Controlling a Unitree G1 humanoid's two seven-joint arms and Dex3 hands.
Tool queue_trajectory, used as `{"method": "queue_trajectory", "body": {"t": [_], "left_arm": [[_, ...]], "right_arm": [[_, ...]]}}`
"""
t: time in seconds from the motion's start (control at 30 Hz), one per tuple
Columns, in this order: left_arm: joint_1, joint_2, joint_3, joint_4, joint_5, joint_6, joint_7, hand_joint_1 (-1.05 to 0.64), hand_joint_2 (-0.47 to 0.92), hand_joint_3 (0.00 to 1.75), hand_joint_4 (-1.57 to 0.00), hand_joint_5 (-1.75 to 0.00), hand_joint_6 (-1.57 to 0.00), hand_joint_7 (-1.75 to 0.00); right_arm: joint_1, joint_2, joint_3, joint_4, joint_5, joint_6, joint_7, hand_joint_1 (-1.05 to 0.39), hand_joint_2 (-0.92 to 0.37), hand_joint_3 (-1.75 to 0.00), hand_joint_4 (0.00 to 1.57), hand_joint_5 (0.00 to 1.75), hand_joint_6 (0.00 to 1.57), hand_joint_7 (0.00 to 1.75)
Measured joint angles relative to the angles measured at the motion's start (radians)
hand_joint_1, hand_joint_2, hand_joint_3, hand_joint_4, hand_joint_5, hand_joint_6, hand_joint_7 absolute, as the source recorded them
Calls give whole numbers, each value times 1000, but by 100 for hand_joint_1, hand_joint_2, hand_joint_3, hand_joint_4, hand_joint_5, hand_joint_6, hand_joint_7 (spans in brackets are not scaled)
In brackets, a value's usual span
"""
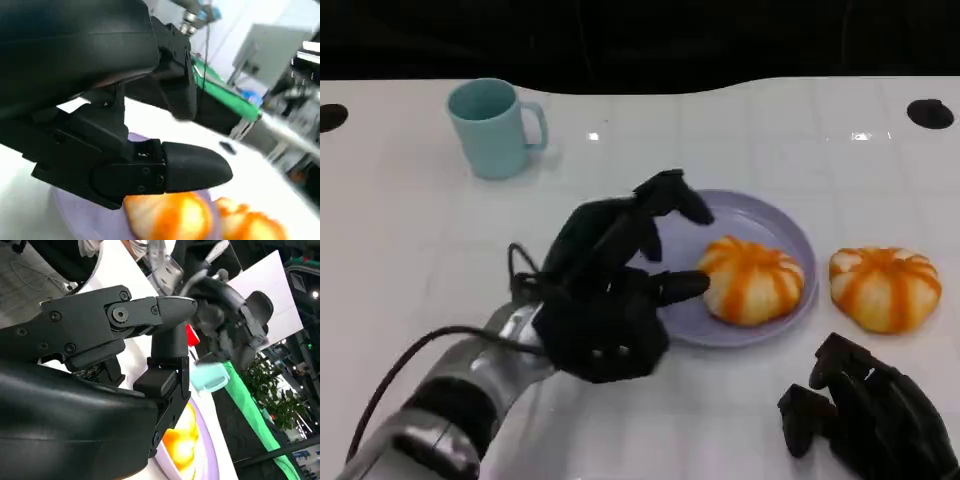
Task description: Grasp the bread from the table and place it into the plate.
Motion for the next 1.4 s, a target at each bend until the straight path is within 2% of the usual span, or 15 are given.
{"method": "queue_trajectory", "body": {"t": [0.07,0.2,0.3,0.43,0.47,0.53,0.67,0.83,1.07,1.4], "left_arm": [[41,-15,60,-13,-123,-35,-136,-105,92,31,-122,-145,-95,-115],[125,-44,149,-71,-321,-58,-373,-105,92,28,-120,-139,-108,-116],[180,-61,197,-132,-434,-46,-518,-105,92,19,-127,-134,-120,-109],[282,-81,252,-272,-608,97,-705,-105,92,5,-141,-116,-142,-81],[313,-86,262,-310,-646,148,-745,-105,91,3,-145,-109,-150,-68],[373,-94,278,-382,-713,253,-810,-105,89,1,-148,-103,-156,-57],[455,-96,299,-499,-786,419,-889,-105,82,0,-156,-88,-157,-53],[533,-119,325,-593,-863,566,-956,-105,79,0,-157,-86,-157,-55],[597,-131,352,-645,-893,665,-1005,-105,75,0,-157,-86,-157,-55],[607,-140,382,-655,-909,706,-1041,-105,75,1,-157,-87,-157,-54]], "right_arm": [[0,0,0,0,0,0,0,-59,-92,-22,78,172,69,145],[5,1,2,-8,-1,0,-2,-57,-92,-24,77,173,68,147],[8,1,3,-14,-1,0,-2,-58,-92,-23,77,173,68,147],[12,1,4,-23,-1,1,-7,-58,-92,-23,77,174,68,147],[12,1,4,-26,-1,2,-9,-58,-92,-23,76,174,67,148],[13,1,4,-30,-1,3,-12,-58,-92,-23,76,174,67,148],[15,1,5,-38,-1,18,-20,-57,-92,-23,76,174,67,148],[22,1,5,-42,0,27,-21,-58,-92,-23,77,175,67,149],[26,0,5,-57,0,36,-21,-57,-92,-23,77,174,66,149],[26,0,4,-50,0,34,-14,-58,-92,-22,77,174,68,148]]}}
